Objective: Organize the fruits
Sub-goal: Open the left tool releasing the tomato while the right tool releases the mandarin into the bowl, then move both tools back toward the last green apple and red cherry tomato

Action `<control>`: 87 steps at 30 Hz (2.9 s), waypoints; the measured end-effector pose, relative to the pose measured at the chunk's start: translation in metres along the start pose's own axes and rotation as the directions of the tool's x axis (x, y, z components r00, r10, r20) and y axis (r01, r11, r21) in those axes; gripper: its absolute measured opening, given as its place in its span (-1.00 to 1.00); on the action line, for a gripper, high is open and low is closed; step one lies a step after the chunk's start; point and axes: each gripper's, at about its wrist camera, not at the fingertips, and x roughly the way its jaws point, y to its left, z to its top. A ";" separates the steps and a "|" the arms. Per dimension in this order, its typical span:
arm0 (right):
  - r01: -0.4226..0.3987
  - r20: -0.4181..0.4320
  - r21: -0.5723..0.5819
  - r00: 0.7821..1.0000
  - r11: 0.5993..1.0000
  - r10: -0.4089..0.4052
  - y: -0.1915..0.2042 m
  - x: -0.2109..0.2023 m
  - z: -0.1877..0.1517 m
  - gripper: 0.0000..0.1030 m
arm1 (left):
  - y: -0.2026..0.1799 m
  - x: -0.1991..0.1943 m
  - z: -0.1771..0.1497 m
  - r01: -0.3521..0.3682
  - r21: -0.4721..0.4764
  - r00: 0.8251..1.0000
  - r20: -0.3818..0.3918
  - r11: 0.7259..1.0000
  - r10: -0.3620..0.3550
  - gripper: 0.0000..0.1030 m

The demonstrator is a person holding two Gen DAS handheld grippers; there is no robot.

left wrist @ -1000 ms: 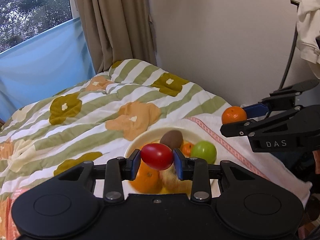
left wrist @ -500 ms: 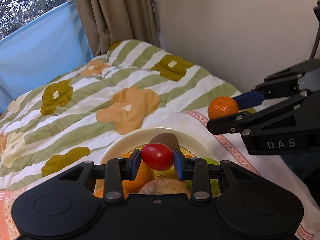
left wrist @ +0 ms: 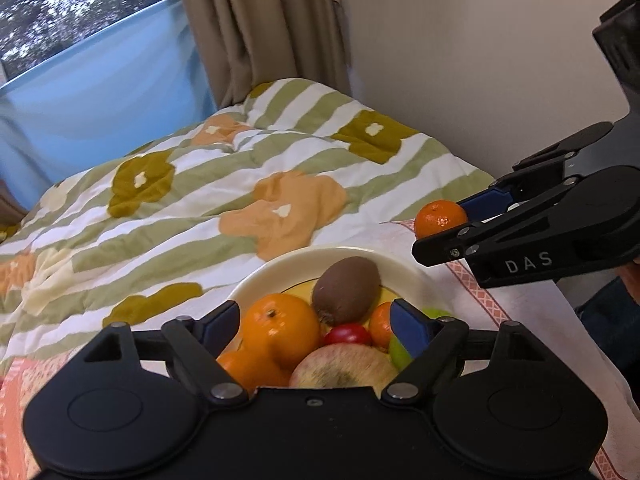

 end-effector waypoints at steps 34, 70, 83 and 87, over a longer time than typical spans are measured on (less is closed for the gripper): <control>0.038 0.030 -0.036 0.999 0.999 -0.037 0.028 -0.008 0.004 1.00 | 0.024 -0.050 -0.015 -0.092 -0.158 0.996 -0.011 0.983 0.091 0.69; 0.126 0.082 0.059 0.988 0.990 -0.131 0.196 -0.145 -0.027 1.00 | 0.109 -0.225 -0.107 -0.089 -0.214 0.990 0.090 0.973 0.110 0.96; 0.203 0.018 0.187 0.978 0.961 -0.210 0.249 -0.083 -0.044 1.00 | 0.182 -0.165 -0.131 -0.049 -0.106 0.996 0.065 0.993 0.056 0.96; 0.232 -0.005 0.236 0.971 0.944 -0.237 0.257 -0.059 -0.049 1.00 | 0.200 -0.132 -0.134 -0.016 -0.063 0.998 0.056 0.998 0.020 0.94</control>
